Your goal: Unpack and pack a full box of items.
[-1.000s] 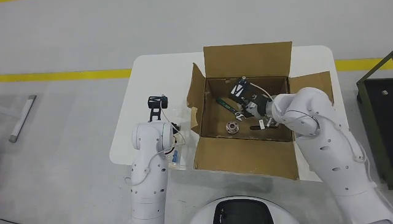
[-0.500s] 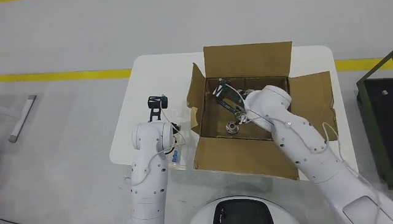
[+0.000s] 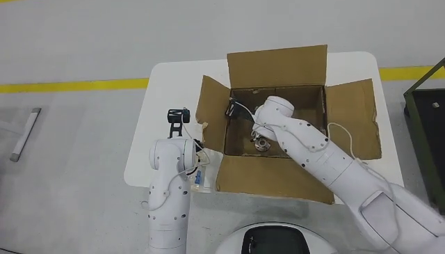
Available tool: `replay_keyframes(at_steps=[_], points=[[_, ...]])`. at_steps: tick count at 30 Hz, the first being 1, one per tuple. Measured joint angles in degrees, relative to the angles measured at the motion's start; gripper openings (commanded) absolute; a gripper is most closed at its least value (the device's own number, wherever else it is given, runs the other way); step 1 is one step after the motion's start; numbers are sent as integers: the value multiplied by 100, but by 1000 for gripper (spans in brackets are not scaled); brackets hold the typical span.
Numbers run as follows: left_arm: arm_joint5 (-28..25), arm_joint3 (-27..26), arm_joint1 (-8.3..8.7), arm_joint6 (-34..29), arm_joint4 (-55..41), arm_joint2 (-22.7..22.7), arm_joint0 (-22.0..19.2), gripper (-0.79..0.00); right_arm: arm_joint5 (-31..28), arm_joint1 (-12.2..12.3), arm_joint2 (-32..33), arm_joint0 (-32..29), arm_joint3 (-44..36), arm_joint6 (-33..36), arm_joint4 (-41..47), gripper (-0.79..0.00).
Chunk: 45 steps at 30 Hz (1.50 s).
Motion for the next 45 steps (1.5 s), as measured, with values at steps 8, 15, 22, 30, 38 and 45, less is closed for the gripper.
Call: replay_keyframes(at_steps=[8,15,22,30,38,45], points=[[0,0,0,0,0,0,0,0,58,-111,94,98,438,-232,346,-511],[0,0,0,0,0,0,0,0,238,-57,427,-100,319,-361,603,-496],[0,0,0,0,0,0,0,0,819,20,692,-514,-358,-204,547,-514],[0,0,0,0,0,0,0,0,1539,-32,634,-774,-577,-209,272,-514],[0,0,0,0,0,0,0,0,1622,-132,555,-733,-249,-395,266,-493],[0,0,0,0,0,0,0,0,1634,-226,503,-650,126,-576,282,-462]])
